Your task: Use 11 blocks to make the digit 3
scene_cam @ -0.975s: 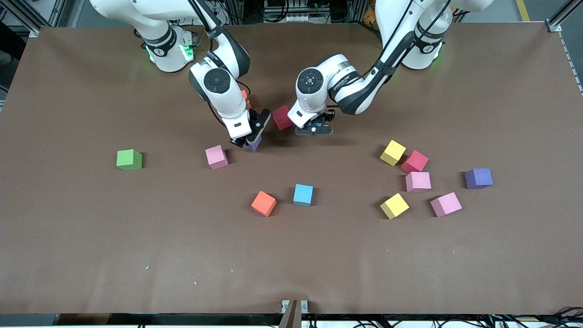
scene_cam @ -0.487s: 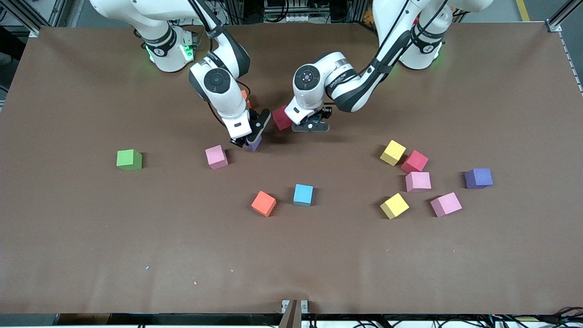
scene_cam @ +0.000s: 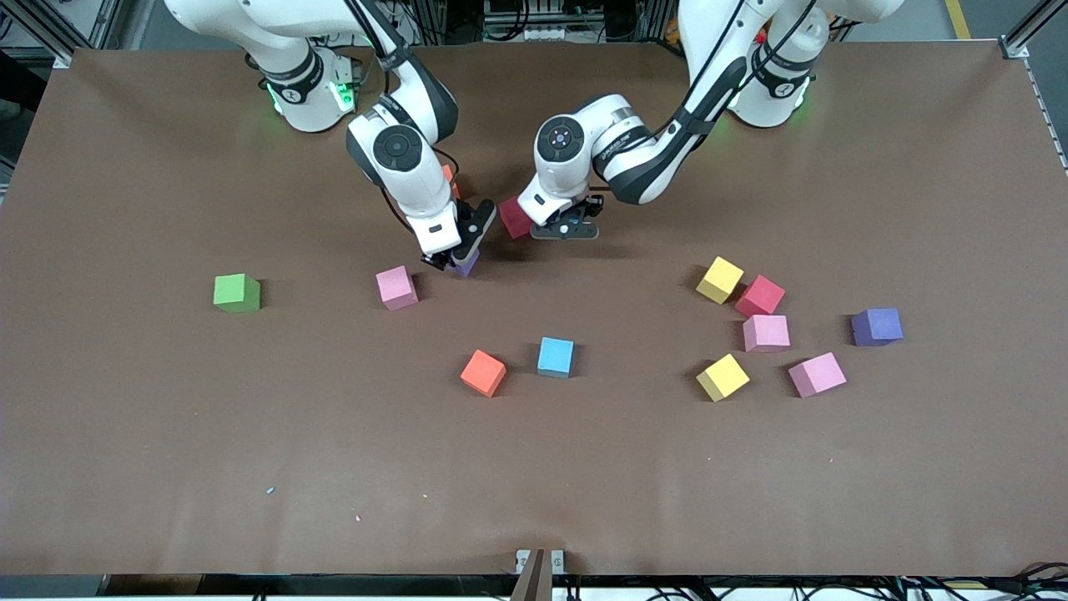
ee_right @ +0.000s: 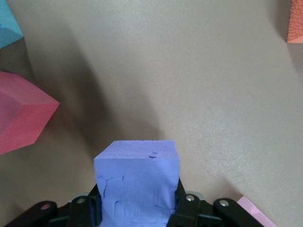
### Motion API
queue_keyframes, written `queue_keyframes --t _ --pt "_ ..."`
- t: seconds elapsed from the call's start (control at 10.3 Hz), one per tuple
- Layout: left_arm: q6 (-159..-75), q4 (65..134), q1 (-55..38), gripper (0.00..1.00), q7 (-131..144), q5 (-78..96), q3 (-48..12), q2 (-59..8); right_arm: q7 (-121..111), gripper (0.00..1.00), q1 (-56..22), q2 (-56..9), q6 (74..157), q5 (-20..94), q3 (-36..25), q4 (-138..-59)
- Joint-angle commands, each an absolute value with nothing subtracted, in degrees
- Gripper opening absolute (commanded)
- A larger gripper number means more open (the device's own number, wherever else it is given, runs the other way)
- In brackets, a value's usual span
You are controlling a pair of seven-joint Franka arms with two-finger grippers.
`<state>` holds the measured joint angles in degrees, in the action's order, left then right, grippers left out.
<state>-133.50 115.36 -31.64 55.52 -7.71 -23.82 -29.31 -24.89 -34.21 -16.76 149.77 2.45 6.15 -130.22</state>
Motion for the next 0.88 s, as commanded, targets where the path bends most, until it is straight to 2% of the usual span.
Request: queue_keyframes --t 0.0,0.1,0.19,0.29,0.78 --pt "-134.6 115.4 -31.9 0.52 56.5 -8.0 -23.9 -30.1 -25.9 0.0 -33.6 -15.9 148.9 3.1 6.5 -130.3" --pt "-134.6 115.3 -31.9 0.53 56.5 -8.0 -23.9 -30.1 -25.9 0.0 -33.6 -15.9 148.9 3.1 6.5 -130.3" --pt "-134.6 115.3 -31.9 0.67 56.5 -7.9 -23.9 -30.1 -25.9 0.0 -33.6 -15.9 148.9 3.1 6.5 -130.3" --pt "-134.5 115.2 -31.9 1.0 56.5 -8.0 -23.9 -30.1 -25.9 0.0 -33.6 -15.9 148.9 3.1 6.5 -130.3" --pt "-132.9 115.1 -31.3 1.0 59.7 -8.0 -23.9 -25.4 -25.9 0.0 -33.6 -15.9 148.9 3.1 6.6 -130.3"
